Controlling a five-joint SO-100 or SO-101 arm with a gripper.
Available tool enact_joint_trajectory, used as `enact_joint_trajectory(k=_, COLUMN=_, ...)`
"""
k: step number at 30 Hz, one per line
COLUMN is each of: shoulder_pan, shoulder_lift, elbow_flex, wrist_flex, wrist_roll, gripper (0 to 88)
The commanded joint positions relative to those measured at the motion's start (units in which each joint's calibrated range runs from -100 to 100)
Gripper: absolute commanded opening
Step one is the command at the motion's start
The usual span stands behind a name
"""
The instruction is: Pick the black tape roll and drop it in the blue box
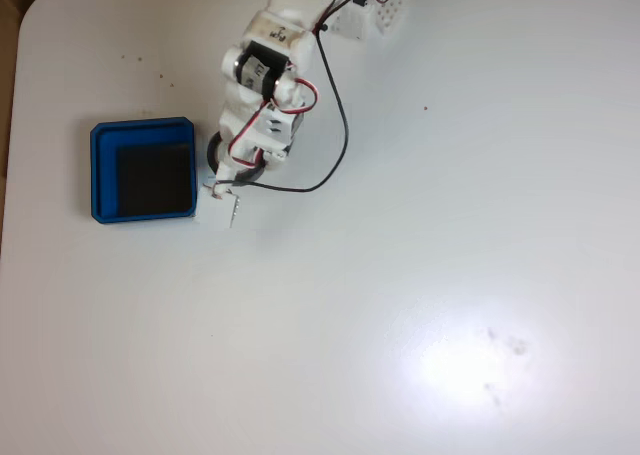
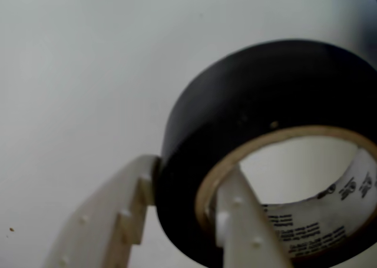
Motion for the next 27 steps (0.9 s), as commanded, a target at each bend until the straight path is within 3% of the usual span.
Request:
enact_joint_trajectory(k=1, shoulder_pan=4.05, shoulder_lift=-4.14, elbow_flex=-3.90, wrist_flex=0.52, wrist_roll=-0.12, gripper=1.3)
enact_joint_trajectory(k=27, shoulder_pan=8.26, shoulder_lift=-3.89, elbow_flex=-4.26, wrist_flex=-2.20, wrist_roll=0.41, gripper=1.3)
